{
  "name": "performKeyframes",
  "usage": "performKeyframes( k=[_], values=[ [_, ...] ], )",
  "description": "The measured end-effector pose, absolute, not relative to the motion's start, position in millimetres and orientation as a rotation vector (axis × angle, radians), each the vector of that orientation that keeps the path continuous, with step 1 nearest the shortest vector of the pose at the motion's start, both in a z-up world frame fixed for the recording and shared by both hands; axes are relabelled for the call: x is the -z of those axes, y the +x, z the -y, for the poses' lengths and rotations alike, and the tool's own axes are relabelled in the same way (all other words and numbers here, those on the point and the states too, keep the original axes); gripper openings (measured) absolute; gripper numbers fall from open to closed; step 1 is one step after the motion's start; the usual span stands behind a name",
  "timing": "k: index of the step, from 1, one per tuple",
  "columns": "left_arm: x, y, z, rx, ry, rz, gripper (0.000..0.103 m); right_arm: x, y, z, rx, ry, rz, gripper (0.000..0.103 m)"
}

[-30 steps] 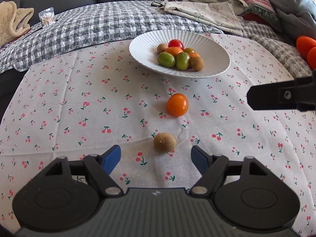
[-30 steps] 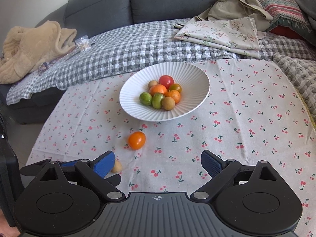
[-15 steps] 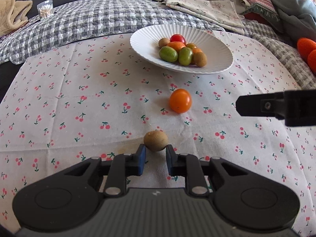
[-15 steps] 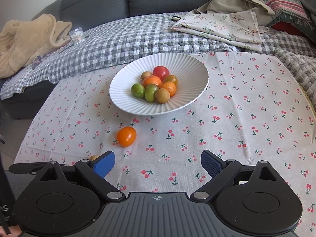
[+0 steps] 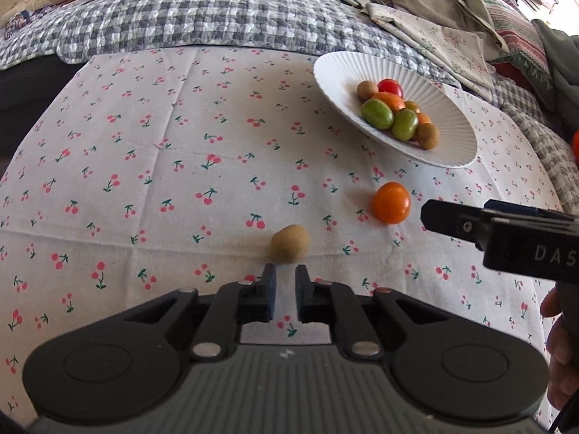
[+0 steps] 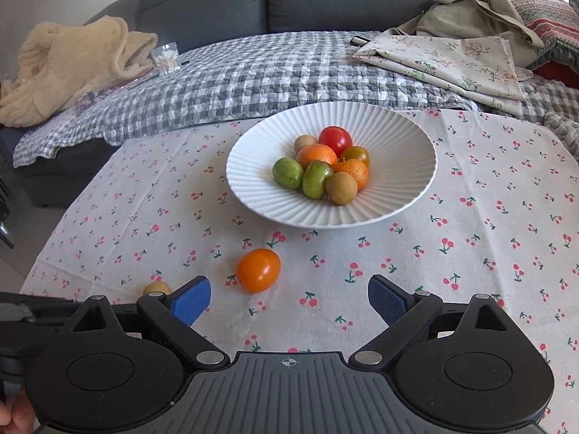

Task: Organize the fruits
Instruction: 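Grasp the last kiwi with the left tool while the right tool grasps the orange tomato, then carry the kiwi and orange tomato into the white bowl and open both tools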

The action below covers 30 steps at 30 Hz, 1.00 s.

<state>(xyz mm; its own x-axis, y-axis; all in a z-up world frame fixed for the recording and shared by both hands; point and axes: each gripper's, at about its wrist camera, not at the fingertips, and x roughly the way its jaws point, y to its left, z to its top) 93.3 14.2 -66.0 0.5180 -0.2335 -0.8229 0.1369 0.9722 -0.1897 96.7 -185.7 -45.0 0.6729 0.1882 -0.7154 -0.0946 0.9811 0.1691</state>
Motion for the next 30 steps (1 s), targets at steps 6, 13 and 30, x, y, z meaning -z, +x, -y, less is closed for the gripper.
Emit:
performKeyframes(
  k=[6, 13, 30],
  values=[
    [56, 99, -38, 0.213, -0.230, -0.990, 0.031, 55, 115, 165, -0.182, 0.080, -0.815, 0.092],
    [50, 104, -57, 0.175, -0.296, -0.973, 0.040, 74, 127, 157, -0.201, 0.044, -0.854, 0.033],
    [70, 105, 4, 0.291, 0.060, -0.886, 0.023, 39, 109, 188, -0.195, 0.161, -0.825, 0.030]
  ],
)
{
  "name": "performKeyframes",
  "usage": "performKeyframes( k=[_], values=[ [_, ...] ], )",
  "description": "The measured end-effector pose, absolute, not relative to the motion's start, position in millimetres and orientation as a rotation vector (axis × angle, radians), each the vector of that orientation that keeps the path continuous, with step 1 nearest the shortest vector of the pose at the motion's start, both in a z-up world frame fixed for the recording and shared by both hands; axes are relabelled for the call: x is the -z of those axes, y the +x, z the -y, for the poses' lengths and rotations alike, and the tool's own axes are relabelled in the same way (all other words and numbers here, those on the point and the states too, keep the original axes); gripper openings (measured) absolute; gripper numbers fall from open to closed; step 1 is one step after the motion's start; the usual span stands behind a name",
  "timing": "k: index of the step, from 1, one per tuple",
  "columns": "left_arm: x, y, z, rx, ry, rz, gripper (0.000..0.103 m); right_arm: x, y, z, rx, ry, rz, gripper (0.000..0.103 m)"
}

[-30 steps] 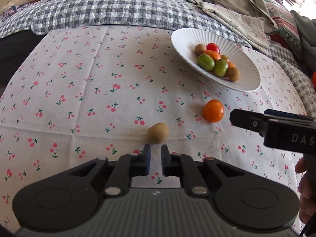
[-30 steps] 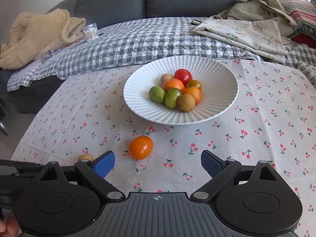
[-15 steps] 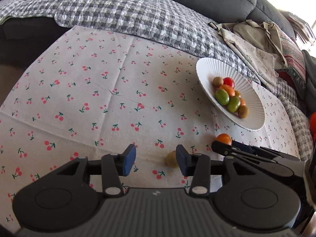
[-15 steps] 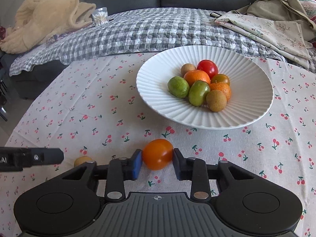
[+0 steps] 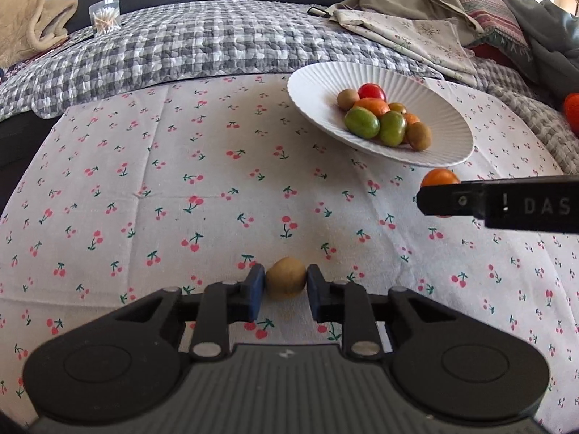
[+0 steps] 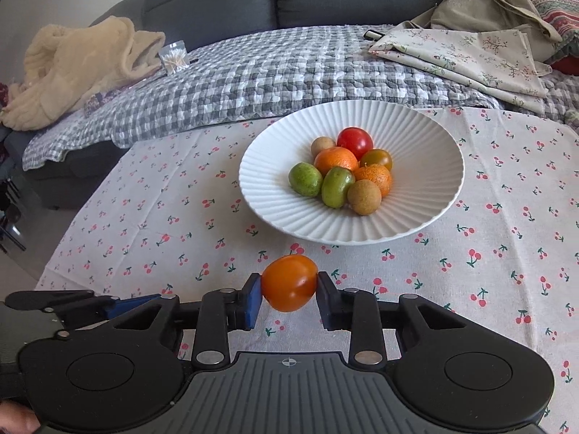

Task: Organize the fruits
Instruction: 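Carry the kiwi and orange tomato into the white bowl and open both tools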

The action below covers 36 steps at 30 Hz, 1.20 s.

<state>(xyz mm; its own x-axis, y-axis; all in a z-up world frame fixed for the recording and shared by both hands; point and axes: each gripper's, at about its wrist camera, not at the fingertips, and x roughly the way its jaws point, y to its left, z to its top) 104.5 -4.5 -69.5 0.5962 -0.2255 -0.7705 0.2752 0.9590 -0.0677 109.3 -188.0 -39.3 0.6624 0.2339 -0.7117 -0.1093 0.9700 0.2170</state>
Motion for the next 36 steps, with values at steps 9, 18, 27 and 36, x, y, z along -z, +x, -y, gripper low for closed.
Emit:
performKeyframes(
  k=[9, 18, 27, 36],
  values=[
    [49, 101, 2, 0.324, -0.015, -0.848, 0.023, 21, 97, 201, -0.225, 0.260, -0.822, 0.030],
    [33, 103, 2, 0.337, -0.041, -0.805, 0.023, -2, 86, 207, -0.242, 0.323, -0.795, 0.030],
    [15, 117, 16, 0.350, -0.008, -0.750, 0.023, -24, 84, 235, -0.192, 0.359, -0.738, 0.030],
    [8, 135, 42, 0.376, 0.028, -0.715, 0.023, -30, 94, 261, -0.126, 0.365, -0.711, 0.030]
  ],
)
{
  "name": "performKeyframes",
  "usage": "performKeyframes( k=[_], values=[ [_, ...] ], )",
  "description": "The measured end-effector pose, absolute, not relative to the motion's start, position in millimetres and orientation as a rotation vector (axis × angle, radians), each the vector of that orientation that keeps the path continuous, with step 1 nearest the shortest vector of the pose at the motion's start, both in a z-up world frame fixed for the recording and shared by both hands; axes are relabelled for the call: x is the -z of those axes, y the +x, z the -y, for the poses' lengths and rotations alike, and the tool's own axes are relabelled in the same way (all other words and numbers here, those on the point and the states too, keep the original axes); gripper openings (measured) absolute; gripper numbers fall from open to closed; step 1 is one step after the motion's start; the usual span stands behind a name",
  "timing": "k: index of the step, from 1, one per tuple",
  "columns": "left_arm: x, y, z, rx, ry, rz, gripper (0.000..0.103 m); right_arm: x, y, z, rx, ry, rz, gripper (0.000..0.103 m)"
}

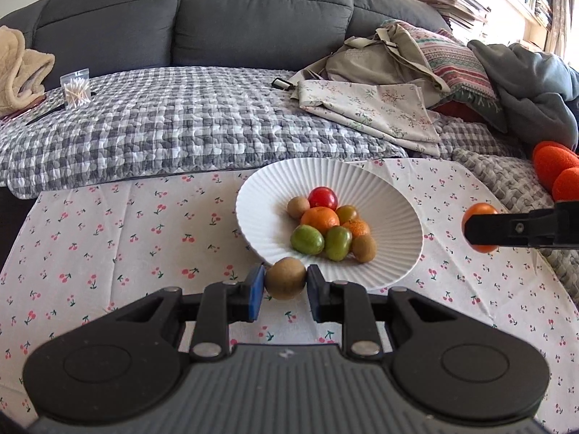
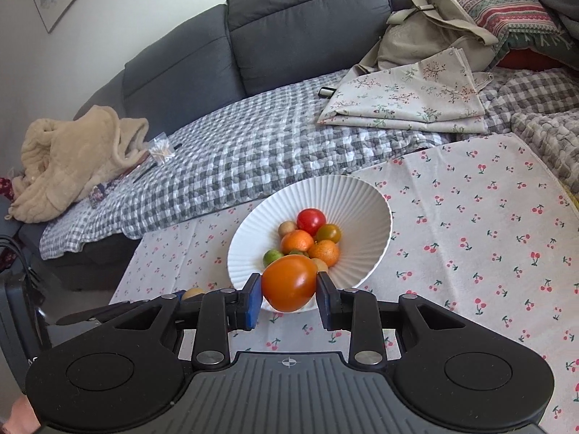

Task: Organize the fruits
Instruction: 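Carry the kiwi and orange tomato into the white bowl and open both tools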

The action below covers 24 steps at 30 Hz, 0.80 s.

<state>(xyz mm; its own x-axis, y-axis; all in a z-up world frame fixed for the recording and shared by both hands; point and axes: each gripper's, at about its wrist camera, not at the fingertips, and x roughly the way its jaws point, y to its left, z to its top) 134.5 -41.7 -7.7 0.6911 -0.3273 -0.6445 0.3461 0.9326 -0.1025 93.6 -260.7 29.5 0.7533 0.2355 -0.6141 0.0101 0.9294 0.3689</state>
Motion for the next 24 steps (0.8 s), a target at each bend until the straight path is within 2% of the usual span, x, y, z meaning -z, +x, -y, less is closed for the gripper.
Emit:
performKeyframes(
  k=[9, 24],
  values=[
    [9, 147, 66, 0.401, 0.065, -0.701, 0.023, -18, 108, 274, -0.073, 0.347, -0.726, 0.030],
    [25, 192, 63, 0.360, 0.049, -0.704, 0.023, 6, 139, 282, -0.053, 0.321, -0.737, 0.030]
  ],
)
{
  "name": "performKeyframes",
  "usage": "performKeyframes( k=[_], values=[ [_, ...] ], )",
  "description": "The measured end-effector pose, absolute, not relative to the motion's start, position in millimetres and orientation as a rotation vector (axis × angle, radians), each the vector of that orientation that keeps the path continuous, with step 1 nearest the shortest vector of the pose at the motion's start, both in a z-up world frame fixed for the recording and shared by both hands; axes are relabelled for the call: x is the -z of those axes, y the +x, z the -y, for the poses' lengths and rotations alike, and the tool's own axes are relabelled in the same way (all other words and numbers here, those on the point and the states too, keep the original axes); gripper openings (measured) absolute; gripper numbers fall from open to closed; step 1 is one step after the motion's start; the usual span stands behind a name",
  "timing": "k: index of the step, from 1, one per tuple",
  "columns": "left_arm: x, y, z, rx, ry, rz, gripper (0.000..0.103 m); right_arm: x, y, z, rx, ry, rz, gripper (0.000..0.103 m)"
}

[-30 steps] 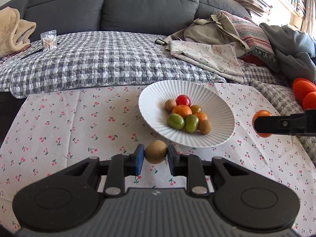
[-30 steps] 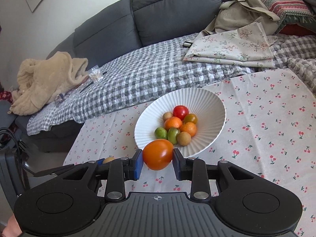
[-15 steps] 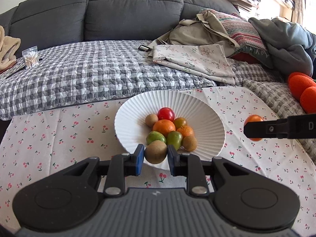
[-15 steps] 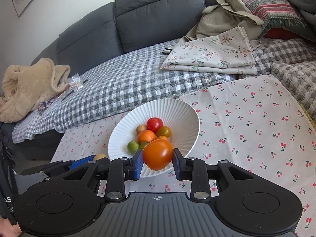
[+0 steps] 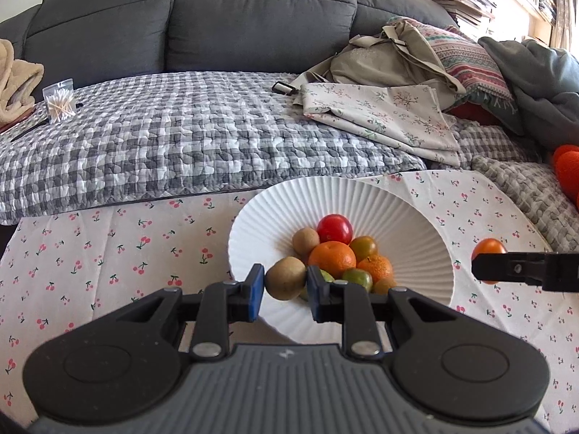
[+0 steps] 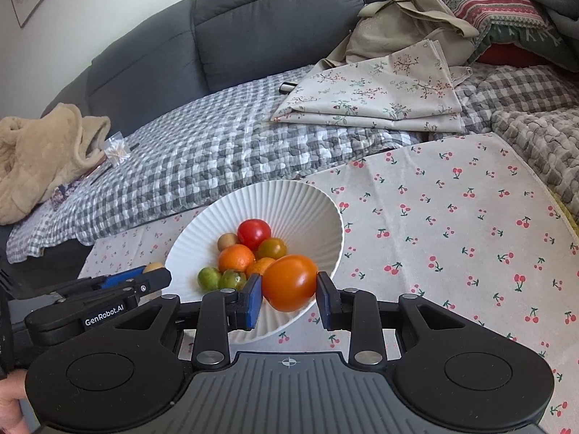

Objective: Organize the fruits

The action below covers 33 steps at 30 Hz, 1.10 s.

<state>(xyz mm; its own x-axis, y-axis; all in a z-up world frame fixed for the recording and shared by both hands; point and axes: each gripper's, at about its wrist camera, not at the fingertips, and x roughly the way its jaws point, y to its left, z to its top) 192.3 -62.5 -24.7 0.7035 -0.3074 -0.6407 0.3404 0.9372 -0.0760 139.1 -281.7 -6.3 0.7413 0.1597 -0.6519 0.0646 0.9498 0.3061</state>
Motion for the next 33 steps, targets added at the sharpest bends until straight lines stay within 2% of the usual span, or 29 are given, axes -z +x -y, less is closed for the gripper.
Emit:
performKeyframes(
  k=[8, 11, 28, 33],
  values=[
    [41, 203, 66, 0.370, 0.073, -0.736, 0.024, 26, 156, 264, -0.068, 0.261, -0.776, 0.031],
    [44, 204, 63, 0.383, 0.054, -0.748, 0.025, 28, 157, 265, -0.062, 0.270, -0.778, 0.034],
    [14, 190, 46, 0.372, -0.071, -0.766, 0.029, 0, 133, 272, -0.069, 0.330, -0.773, 0.036],
    [5, 165, 52, 0.311, -0.016, -0.789, 0.038, -13, 114, 265, -0.082, 0.323, -0.766, 0.047]
  ],
)
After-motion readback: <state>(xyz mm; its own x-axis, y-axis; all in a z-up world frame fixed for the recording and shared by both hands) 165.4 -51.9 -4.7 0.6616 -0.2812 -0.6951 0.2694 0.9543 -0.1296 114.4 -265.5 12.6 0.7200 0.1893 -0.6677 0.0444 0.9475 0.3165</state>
